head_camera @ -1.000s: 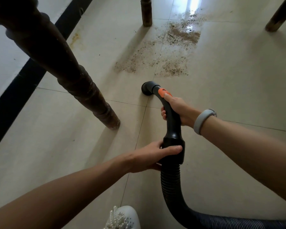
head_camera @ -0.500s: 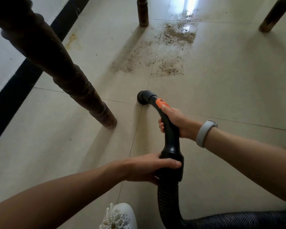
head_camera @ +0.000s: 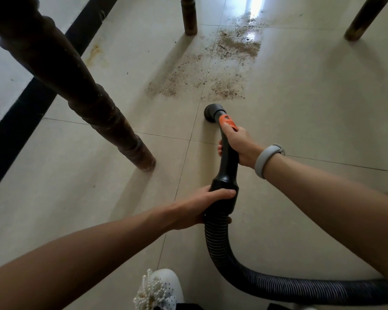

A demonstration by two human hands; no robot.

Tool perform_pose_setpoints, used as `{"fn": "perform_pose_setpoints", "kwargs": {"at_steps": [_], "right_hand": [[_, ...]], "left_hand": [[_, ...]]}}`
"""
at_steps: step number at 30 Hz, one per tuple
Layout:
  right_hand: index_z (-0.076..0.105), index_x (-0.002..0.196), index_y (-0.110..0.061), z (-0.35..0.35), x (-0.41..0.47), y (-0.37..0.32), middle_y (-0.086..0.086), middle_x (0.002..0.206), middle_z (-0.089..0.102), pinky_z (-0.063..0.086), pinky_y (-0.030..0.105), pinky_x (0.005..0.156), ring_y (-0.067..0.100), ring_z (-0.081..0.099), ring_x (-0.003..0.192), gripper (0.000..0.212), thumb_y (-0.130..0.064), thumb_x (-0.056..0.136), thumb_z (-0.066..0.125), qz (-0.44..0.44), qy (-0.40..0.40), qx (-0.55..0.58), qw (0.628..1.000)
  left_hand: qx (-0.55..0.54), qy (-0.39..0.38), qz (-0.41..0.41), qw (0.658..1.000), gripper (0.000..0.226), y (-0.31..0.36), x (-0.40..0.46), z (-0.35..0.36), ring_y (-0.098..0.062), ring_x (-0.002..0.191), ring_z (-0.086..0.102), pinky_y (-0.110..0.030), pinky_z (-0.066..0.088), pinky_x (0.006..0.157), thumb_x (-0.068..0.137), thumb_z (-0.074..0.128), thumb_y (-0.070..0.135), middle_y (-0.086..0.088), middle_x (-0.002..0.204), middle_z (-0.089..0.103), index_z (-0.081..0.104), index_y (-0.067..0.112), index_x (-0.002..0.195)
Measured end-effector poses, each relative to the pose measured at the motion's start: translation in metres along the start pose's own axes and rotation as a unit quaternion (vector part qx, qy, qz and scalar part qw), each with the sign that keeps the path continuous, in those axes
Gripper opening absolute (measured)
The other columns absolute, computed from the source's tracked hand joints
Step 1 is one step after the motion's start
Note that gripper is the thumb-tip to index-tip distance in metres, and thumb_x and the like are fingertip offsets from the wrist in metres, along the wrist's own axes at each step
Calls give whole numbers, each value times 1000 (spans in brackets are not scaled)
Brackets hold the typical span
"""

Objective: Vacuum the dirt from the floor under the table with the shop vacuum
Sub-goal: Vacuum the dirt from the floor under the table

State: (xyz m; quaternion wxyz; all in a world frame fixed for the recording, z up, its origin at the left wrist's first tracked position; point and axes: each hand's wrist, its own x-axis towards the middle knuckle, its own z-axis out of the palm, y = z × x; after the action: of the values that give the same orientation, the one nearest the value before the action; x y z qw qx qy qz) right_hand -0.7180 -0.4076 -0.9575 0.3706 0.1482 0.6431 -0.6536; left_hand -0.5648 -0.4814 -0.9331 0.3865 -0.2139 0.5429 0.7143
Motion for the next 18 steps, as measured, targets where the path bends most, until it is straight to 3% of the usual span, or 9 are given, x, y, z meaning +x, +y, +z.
{"fn": "perform_pose_setpoints", "kwargs": {"at_steps": [9,15,18], "right_hand": [[46,105,-5,29,17,-18,8,65,49,48,23,42,15,49,42,40,-41,92,56,3,-79,-11,997],[47,99,-9,25,4,-5,8,66,48,47,23,42,15,49,41,41,-47,90,58,53,-126,-21,990],[45,97,-8,18,-14,10,8,66,47,46,23,41,15,48,42,39,-45,92,55,60,-98,-8,993]], "left_hand": [[-21,74,27,997,17,13,-4,-5,-19,86,66,-31,54,83,92,55,33,-7,103,59,49,23,104],[9,3,14,1000,28,4,-7,-5,-24,103,61,-43,47,100,90,60,31,-6,108,57,48,20,112],[39,-55,-13,998,34,-2,-15,-3,-24,104,60,-41,47,100,84,64,31,-5,107,59,49,21,112]]}}
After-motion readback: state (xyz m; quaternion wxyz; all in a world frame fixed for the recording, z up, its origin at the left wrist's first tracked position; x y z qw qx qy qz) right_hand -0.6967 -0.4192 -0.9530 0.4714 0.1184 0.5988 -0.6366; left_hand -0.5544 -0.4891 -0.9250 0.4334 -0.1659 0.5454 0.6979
